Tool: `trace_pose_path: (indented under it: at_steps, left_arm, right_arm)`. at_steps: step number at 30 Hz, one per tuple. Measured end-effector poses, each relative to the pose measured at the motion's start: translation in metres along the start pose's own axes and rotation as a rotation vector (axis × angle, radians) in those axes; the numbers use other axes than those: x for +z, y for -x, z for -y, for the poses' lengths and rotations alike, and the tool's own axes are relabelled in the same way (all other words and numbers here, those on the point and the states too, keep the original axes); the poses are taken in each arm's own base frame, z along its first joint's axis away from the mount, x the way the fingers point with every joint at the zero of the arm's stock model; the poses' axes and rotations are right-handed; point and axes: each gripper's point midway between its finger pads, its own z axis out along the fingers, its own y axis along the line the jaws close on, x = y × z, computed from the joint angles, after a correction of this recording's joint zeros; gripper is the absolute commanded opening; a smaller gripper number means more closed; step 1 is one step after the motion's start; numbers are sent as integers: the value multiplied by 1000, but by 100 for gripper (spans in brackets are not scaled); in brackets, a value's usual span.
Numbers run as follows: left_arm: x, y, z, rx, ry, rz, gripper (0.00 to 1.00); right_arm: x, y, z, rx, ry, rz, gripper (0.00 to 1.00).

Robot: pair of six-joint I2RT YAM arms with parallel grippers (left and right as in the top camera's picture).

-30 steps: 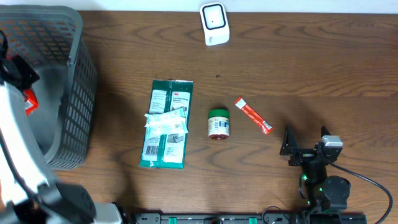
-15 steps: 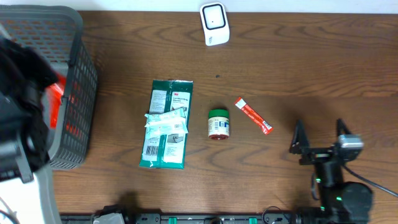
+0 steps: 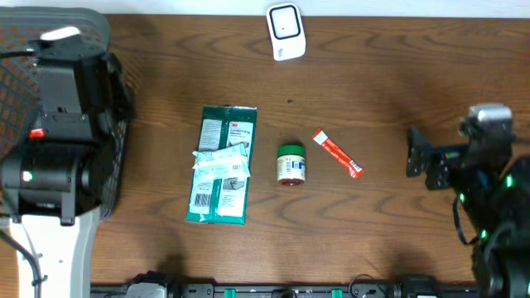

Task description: Scan the item barcode

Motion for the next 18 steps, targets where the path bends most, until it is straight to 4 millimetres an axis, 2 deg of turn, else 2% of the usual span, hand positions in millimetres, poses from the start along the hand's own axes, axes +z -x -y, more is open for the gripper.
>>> trace_pose_path:
  at_steps: [1,3,4,9,11,14,18]
  left_arm:
    - [4,4,-9,-16,38,10,56]
    - [12,11,-27,-56,100,24,68]
    - [16,13,-35,-79,124,25,71]
    - [52,12,-79,-161,239,-24,72]
    - [73,7,-97,-195,273,-66,72]
    - [107,-8,-120,-216,297,-152,72]
    - [155,-41,-143,-225,287,-299,73]
  right_arm:
    - [5,-3,-1,3,14,-40,99]
    - [22,-13,-3,11,39,-123,99]
    - [30,-20,-4,18,48,-164,99]
    - [72,-56,-6,51,97,-352,99]
    - [80,-64,-7,59,106,-391,99]
    - [90,-77,-8,77,120,-450,99]
    - [98,-91,-10,113,128,-519,99]
